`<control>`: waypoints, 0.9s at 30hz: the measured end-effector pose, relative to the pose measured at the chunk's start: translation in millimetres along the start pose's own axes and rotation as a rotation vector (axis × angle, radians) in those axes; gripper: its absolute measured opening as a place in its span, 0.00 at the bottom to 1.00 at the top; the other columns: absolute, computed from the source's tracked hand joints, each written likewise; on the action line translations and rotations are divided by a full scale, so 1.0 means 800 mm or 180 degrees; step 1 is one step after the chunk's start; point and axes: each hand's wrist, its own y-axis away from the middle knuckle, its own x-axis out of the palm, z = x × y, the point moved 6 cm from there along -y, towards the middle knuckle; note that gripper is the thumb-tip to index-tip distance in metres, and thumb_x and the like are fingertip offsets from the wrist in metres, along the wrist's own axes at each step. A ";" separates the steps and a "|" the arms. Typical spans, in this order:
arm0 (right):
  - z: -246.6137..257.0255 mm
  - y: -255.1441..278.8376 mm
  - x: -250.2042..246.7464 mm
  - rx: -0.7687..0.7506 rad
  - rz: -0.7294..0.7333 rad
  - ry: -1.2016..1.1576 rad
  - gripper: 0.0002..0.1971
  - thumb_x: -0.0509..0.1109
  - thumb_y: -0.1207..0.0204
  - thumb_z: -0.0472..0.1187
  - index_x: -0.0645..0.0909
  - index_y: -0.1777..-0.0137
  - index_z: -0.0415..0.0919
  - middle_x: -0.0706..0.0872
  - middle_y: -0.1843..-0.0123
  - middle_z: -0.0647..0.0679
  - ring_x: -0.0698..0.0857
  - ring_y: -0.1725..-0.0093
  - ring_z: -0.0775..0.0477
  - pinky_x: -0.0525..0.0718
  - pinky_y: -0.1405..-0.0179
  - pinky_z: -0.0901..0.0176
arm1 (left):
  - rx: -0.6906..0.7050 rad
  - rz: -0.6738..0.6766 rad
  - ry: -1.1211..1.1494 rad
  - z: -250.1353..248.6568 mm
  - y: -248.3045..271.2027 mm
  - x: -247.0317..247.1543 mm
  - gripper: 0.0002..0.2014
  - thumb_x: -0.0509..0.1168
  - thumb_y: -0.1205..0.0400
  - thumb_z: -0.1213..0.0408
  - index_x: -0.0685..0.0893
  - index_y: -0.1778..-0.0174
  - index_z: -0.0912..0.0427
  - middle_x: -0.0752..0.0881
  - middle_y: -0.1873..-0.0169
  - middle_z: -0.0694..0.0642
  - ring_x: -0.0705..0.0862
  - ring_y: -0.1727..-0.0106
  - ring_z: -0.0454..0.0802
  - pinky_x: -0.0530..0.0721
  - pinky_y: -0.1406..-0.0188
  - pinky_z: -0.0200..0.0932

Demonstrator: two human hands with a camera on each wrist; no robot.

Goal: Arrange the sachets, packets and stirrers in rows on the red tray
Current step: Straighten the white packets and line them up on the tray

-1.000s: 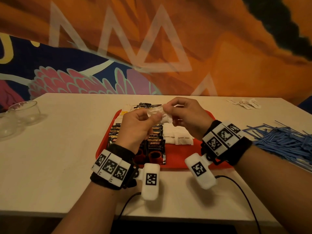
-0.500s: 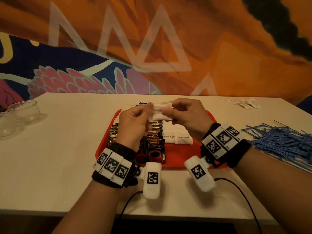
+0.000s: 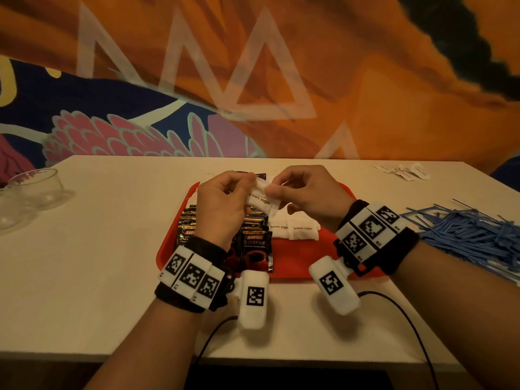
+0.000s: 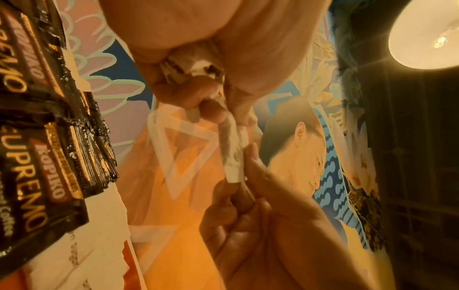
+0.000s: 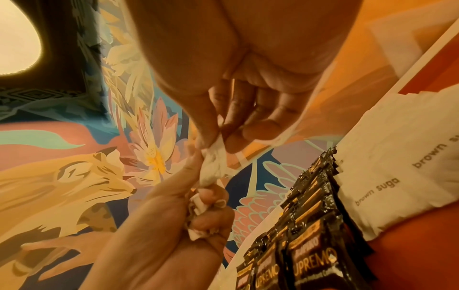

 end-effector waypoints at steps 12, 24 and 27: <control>-0.052 -0.010 -0.043 0.1032 0.0487 0.1306 0.06 0.79 0.26 0.37 0.85 0.58 0.38 0.90 0.70 0.47 0.88 0.68 0.52 0.83 0.69 0.60 | -0.0724 0.0085 0.0595 0.007 -0.003 -0.017 0.13 0.64 0.13 0.55 0.82 0.60 0.57 0.76 0.78 0.47 0.73 0.78 0.43 0.66 0.85 0.35; -0.084 -0.025 -0.016 0.1446 0.0663 0.2114 0.08 0.81 0.28 0.41 0.85 0.58 0.41 0.89 0.68 0.49 0.86 0.75 0.58 0.80 0.78 0.68 | -0.0997 0.0216 0.0955 0.012 0.003 -0.025 0.11 0.65 0.13 0.55 0.80 0.57 0.57 0.75 0.77 0.48 0.72 0.79 0.42 0.63 0.87 0.34; -0.077 -0.029 -0.012 0.1247 0.0682 0.2873 0.14 0.81 0.29 0.49 0.82 0.54 0.42 0.91 0.64 0.49 0.90 0.62 0.51 0.82 0.67 0.62 | -0.1009 0.0215 0.0970 0.014 0.003 -0.027 0.10 0.65 0.13 0.55 0.80 0.56 0.57 0.75 0.77 0.48 0.72 0.79 0.42 0.63 0.87 0.34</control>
